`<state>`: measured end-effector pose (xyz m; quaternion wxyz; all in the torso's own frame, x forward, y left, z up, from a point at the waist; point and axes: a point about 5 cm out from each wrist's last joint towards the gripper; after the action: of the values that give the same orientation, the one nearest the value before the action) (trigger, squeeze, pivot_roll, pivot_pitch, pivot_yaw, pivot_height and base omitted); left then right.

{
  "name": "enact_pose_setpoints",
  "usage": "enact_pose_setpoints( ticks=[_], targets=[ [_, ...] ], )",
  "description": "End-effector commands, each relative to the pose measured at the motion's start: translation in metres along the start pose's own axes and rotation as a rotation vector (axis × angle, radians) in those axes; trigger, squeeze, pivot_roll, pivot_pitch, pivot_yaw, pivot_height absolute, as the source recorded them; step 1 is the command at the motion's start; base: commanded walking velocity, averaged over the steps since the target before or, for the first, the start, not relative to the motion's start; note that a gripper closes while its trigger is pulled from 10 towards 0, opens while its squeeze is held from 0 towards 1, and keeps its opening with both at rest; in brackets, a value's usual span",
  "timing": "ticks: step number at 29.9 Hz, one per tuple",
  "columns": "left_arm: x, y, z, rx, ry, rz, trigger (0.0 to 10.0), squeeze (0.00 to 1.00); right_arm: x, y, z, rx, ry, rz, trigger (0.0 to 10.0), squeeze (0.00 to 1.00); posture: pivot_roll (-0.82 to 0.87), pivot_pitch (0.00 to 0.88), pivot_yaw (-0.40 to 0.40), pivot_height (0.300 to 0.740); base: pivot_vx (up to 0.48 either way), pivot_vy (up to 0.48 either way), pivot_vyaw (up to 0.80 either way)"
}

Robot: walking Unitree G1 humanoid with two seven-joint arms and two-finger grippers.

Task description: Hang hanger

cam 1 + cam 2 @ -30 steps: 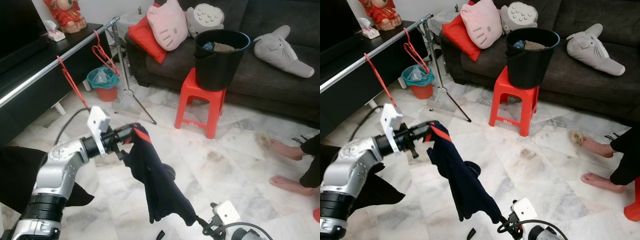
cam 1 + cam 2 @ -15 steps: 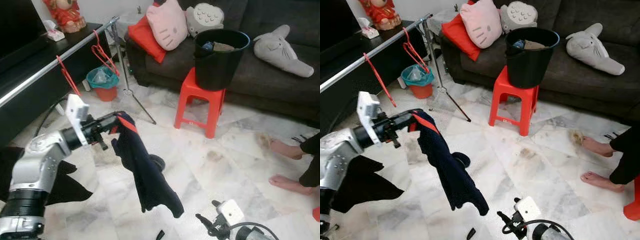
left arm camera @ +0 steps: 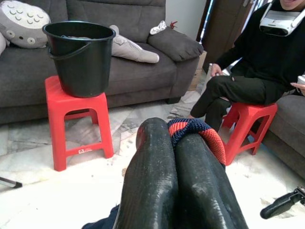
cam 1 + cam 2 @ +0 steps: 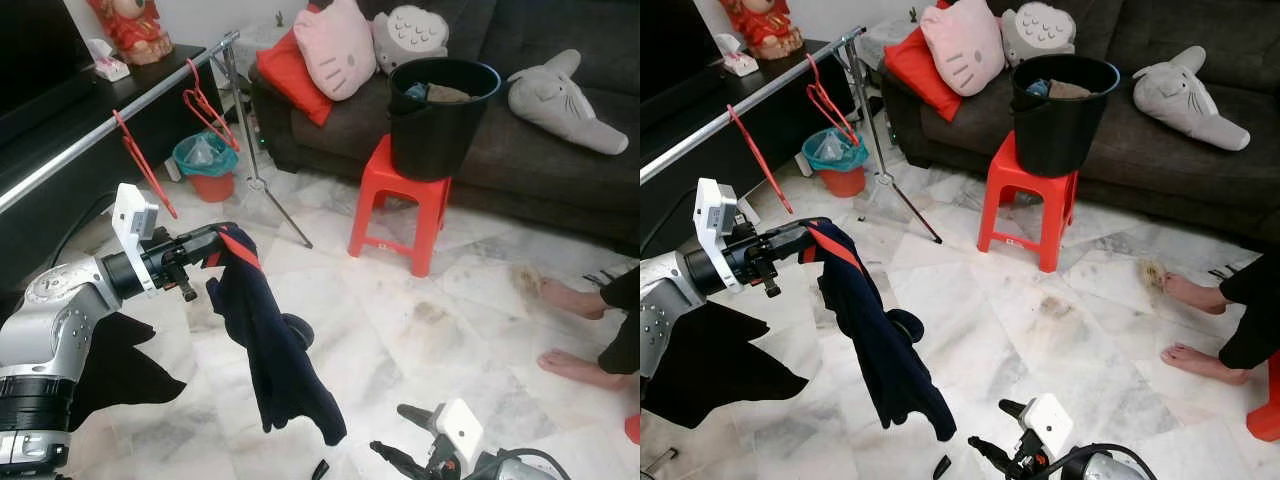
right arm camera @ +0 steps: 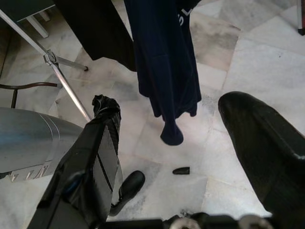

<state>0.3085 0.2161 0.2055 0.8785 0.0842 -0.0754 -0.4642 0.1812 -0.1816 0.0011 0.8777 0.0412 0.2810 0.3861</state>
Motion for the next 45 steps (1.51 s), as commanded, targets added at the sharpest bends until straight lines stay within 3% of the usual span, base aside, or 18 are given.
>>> enact_pose_setpoints(
  ticks=[1, 5, 8, 14, 23, 27, 37, 45],
  targets=[
    [-0.005, 0.002, 0.009, 0.022, -0.023, -0.007, 10.0, 0.00, -0.001, 0.001, 0.002, 0.001, 0.006, 0.003, 10.0, 0.00, -0.04, 0.067, 0.079, 0.740, 0.000, 0.000, 0.00],
    [-0.009, 0.005, 0.011, 0.031, -0.009, -0.002, 10.0, 0.00, -0.006, -0.005, 0.003, -0.007, 0.009, -0.049, 10.0, 0.00, -0.04, 0.067, 0.079, 0.740, 0.000, 0.000, 0.00],
    [-0.015, 0.009, 0.013, 0.044, 0.007, 0.007, 10.0, 0.00, -0.012, -0.027, 0.003, -0.047, 0.017, -0.220, 10.0, 0.00, -0.04, 0.070, 0.079, 0.740, 0.000, 0.000, 0.00],
    [-0.019, 0.011, 0.019, 0.055, 0.007, 0.008, 10.0, 0.00, -0.018, -0.047, 0.008, -0.063, 0.014, -0.373, 10.0, 0.00, -0.04, 0.069, 0.077, 0.740, 0.000, 0.000, 0.00],
    [-0.018, 0.005, 0.021, 0.052, -0.001, -0.009, 10.0, 0.00, -0.011, -0.049, 0.014, -0.060, -0.028, -0.384, 10.0, 0.00, -0.03, 0.065, 0.077, 0.740, 0.000, 0.000, 0.00],
    [-0.008, -0.005, 0.008, 0.013, -0.006, -0.009, 10.0, 0.00, -0.008, -0.045, 0.018, -0.060, -0.083, -0.375, 10.0, 0.00, -0.03, 0.060, 0.083, 0.740, 0.000, 0.000, 0.00],
    [0.012, -0.032, -0.031, -0.074, 0.018, 0.021, 10.0, 0.00, -0.004, -0.039, 0.006, 0.006, -0.098, -0.366, 10.0, 0.00, -0.04, 0.049, 0.090, 0.740, 0.000, 0.000, 0.00],
    [0.023, -0.043, -0.068, -0.092, 0.095, 0.131, 10.0, 0.00, 0.000, -0.036, -0.002, 0.055, -0.107, -0.386, 10.0, 0.00, -0.04, 0.049, 0.094, 0.740, 0.000, 0.000, 0.00]
  ],
)
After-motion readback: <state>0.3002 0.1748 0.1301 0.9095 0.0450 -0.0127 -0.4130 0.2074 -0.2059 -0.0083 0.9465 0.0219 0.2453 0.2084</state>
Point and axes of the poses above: a point about 5 cm out from each wrist's last joint towards the gripper, its own x axis pointing out of the wrist towards the gripper, its own z axis along the axis of the wrist's last joint, y = z × x, and after that the axes turned 13 degrees about x, right-handed
